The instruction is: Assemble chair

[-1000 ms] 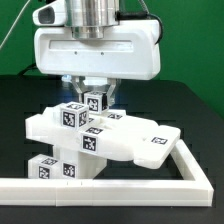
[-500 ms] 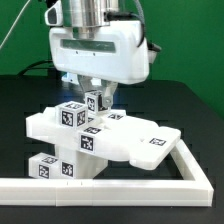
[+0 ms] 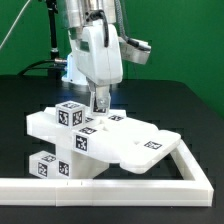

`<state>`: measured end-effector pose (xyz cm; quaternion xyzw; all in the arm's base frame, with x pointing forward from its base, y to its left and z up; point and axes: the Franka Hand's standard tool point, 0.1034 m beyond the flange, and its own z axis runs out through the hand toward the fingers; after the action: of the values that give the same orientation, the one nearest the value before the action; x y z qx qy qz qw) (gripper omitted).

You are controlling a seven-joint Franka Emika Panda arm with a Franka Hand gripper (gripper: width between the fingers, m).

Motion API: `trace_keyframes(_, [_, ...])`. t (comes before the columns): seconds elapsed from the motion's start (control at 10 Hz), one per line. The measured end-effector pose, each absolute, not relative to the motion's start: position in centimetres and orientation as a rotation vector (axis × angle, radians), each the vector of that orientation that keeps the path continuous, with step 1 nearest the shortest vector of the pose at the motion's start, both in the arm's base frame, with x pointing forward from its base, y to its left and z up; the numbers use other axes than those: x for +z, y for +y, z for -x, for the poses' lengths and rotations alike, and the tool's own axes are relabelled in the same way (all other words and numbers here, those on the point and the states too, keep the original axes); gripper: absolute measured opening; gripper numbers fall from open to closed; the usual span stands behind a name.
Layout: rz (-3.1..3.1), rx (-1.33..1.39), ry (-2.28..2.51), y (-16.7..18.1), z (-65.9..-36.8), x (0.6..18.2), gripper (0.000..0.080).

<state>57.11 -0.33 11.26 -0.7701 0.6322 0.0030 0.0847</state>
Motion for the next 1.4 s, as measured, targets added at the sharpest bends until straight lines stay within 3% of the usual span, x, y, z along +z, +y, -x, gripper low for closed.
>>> trace_keyframes(0.2, [2.534,-0.002,1.582,-0.3,-56.95,11.26,0.0628])
trace_keyframes(0.6, [2.999,-0.001,0.668,-0.2,-57.37,11.29,0.0649])
trace_keyframes(0.9, [3.006,-0.01,0.641,-0.53,-57.37,11.23,0.0637])
trace_keyframes(1.1, [2.967,-0.005,0.797,-0.5,-57.37,11.22,0.028])
trace_keyframes(1.4, [2.875,0.006,1.079,-0.46,-57.38,11.22,0.0282])
